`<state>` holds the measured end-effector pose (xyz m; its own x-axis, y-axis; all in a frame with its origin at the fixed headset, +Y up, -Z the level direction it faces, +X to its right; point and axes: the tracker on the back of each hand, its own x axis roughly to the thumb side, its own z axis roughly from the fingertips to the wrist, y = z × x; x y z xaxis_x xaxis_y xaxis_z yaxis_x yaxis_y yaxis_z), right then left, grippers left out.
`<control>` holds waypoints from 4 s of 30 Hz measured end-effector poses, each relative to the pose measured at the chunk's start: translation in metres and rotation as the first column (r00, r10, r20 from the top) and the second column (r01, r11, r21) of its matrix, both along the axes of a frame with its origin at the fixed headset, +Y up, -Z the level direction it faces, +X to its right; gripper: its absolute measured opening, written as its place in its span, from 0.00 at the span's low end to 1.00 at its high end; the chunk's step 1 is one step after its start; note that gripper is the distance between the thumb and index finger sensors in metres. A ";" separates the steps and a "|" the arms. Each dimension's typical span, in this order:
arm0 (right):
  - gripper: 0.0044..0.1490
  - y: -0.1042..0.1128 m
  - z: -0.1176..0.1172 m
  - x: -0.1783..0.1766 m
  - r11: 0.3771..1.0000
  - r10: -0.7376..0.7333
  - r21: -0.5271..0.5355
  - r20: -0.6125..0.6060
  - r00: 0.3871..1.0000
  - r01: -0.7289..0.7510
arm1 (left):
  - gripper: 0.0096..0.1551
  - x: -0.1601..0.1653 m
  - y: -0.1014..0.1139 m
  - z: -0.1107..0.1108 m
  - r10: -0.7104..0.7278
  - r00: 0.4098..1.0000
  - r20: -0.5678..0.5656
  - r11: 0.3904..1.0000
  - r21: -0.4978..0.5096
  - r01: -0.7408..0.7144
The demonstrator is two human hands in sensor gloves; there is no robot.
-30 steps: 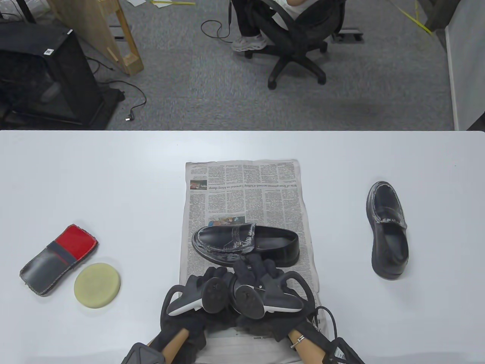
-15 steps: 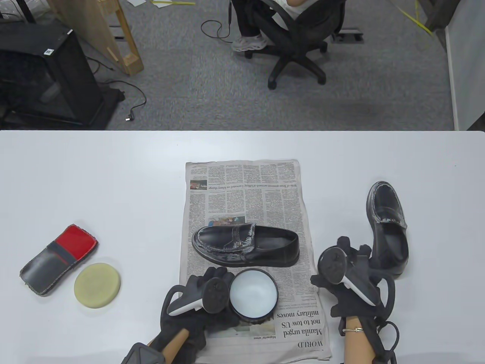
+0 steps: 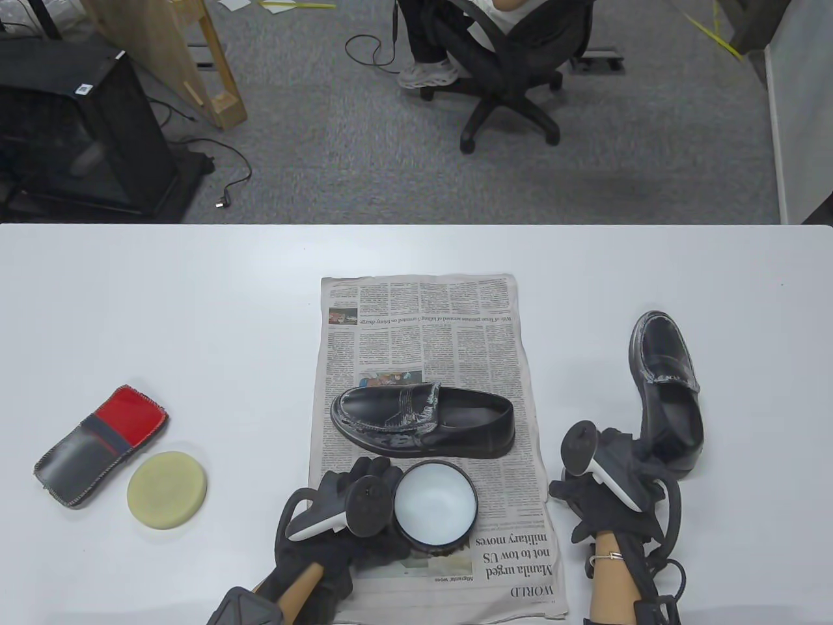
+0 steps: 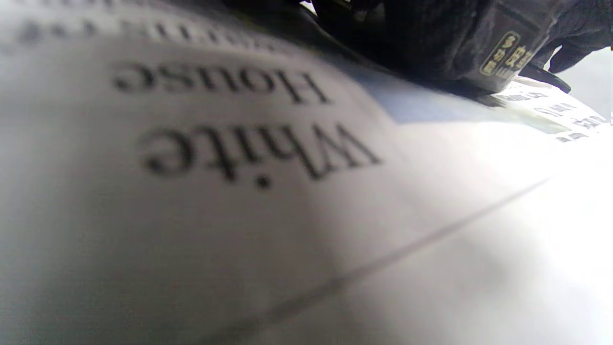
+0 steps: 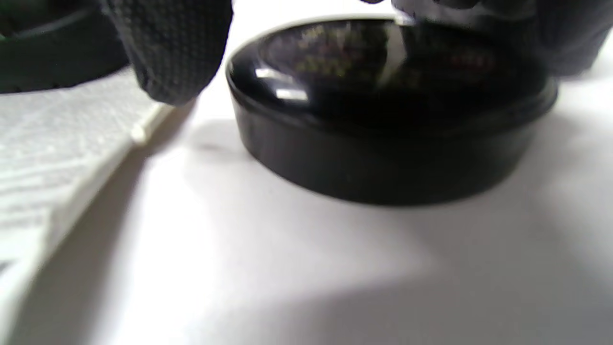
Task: Dip and apply leather care cream with polishing sponge on shoes
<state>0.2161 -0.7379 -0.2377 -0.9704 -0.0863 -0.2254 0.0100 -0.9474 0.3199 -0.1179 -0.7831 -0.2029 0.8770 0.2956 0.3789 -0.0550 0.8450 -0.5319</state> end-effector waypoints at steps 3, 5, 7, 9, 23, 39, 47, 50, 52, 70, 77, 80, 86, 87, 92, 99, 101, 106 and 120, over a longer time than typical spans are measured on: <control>0.72 0.026 0.009 -0.017 0.990 -0.031 0.138 -0.094 0.995 0.043 | 0.62 -0.006 0.015 -0.001 0.018 1.000 -0.005 0.998 0.052 -0.018; 0.67 0.038 0.016 -0.031 0.974 -0.080 0.194 -0.198 0.977 0.119 | 0.56 -0.017 0.032 -0.002 0.016 0.999 -0.029 0.991 0.133 -0.012; 0.63 0.043 0.023 -0.046 0.957 -0.112 0.222 -0.309 0.945 0.186 | 0.51 -0.032 0.048 -0.003 0.007 0.997 -0.074 0.978 0.206 0.009; 0.60 0.043 0.028 -0.066 0.944 -0.153 0.200 -0.444 0.883 0.264 | 0.51 -0.057 0.063 -0.004 -0.039 0.972 -0.231 0.938 0.327 0.115; 0.74 -0.003 0.034 -0.132 0.978 -0.208 -0.130 -0.657 0.725 0.162 | 0.69 -0.198 0.021 -0.022 -0.313 0.540 -0.782 0.945 -0.199 0.260; 0.73 -0.004 0.031 -0.130 0.974 -0.224 -0.130 -0.642 0.733 0.184 | 0.36 -0.168 0.060 -0.015 0.001 0.643 -0.766 0.948 0.206 0.244; 0.73 -0.005 0.025 -0.122 0.958 -0.288 -0.170 -0.615 0.734 0.233 | 0.35 -0.035 0.082 0.018 0.233 0.969 -0.080 0.853 0.495 -0.165; 0.72 -0.006 0.023 -0.119 0.950 -0.312 -0.187 -0.608 0.731 0.250 | 0.36 0.009 0.070 0.030 0.110 0.987 0.115 0.865 0.479 -0.152; 0.72 -0.006 0.023 -0.119 0.947 -0.320 -0.193 -0.603 0.730 0.256 | 0.36 0.027 0.060 0.030 0.011 0.986 0.168 0.870 0.485 -0.092; 0.71 -0.006 0.022 -0.125 0.960 -0.278 -0.166 -0.608 0.743 0.223 | 0.26 0.075 0.040 0.016 -0.212 0.951 0.225 0.846 0.530 0.063; 0.72 -0.005 0.023 -0.126 0.964 -0.267 -0.166 -0.616 0.741 0.210 | 0.26 0.077 0.045 0.021 -0.246 0.922 0.299 0.891 0.444 0.094; 0.71 -0.006 0.022 -0.125 0.958 -0.285 -0.175 -0.615 0.735 0.226 | 0.26 0.074 0.043 0.015 -0.195 0.934 0.299 0.922 0.380 0.071; 0.70 0.000 0.022 -0.119 0.957 -0.290 -0.170 -0.613 0.735 0.235 | 0.27 0.062 0.047 0.016 -0.112 0.952 0.284 0.914 0.406 -0.013; 0.68 0.004 0.022 -0.117 0.956 -0.291 -0.159 -0.615 0.733 0.247 | 0.27 0.061 0.050 0.015 -0.101 0.955 0.279 0.916 0.400 -0.020; 0.58 0.037 0.026 -0.097 0.911 -0.327 0.010 -0.594 0.735 0.413 | 0.28 0.034 0.086 0.012 0.019 0.979 0.205 0.888 0.447 -0.111; 0.48 0.023 0.013 -0.107 0.932 0.093 0.351 -0.481 0.872 0.094 | 0.31 -0.023 0.103 -0.023 0.154 0.963 -0.220 0.773 0.634 0.021; 0.44 0.013 0.007 -0.114 0.939 0.138 0.343 -0.471 0.871 0.036 | 0.31 -0.033 0.091 -0.038 0.107 0.951 -0.289 0.798 0.596 0.092; 0.40 0.004 0.003 -0.123 0.905 0.284 0.417 -0.448 0.848 -0.083 | 0.36 -0.034 0.060 -0.059 0.005 0.963 -0.268 0.881 0.456 0.123; 0.28 -0.001 -0.009 -0.136 0.746 0.525 0.641 -0.393 0.755 -0.184 | 0.35 -0.032 0.043 -0.066 -0.278 0.899 -0.337 0.821 0.403 0.405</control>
